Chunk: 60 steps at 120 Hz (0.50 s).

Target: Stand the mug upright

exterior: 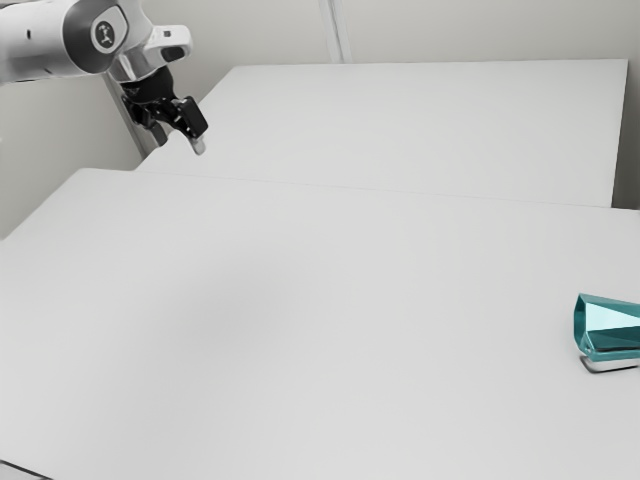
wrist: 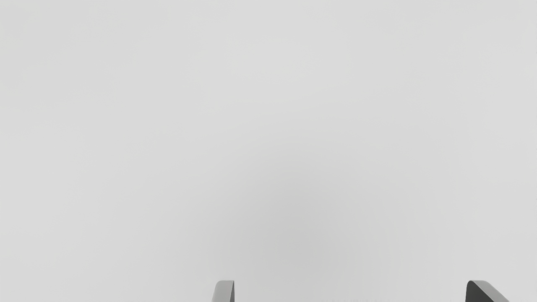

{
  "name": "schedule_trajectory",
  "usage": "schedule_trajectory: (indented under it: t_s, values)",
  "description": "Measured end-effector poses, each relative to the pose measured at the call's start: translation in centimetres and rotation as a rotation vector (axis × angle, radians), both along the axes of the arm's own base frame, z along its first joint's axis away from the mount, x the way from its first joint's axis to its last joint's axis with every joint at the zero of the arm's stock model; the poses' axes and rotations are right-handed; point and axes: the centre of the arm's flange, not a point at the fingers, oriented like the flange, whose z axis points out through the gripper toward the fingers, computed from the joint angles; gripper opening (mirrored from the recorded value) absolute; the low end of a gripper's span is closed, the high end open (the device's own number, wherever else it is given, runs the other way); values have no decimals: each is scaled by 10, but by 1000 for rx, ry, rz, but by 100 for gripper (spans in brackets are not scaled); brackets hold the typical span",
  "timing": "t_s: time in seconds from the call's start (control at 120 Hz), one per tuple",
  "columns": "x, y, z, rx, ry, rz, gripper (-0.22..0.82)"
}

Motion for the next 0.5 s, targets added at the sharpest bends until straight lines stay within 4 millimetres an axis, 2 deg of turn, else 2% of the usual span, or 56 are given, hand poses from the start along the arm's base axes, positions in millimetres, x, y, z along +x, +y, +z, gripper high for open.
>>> schedule_trajectory:
  t_s: [0.233,0.292,0.342,0.417,0.5]
  values:
    - [-2,1,-1,-4,6,4,60]
    - [-3,-1,-8,-34,18,6,60]
    - [-3,-7,-23,-96,43,11,60]
    - [-1,-27,-42,-178,62,0,60]
    - [2,-76,-50,-237,53,-59,60]
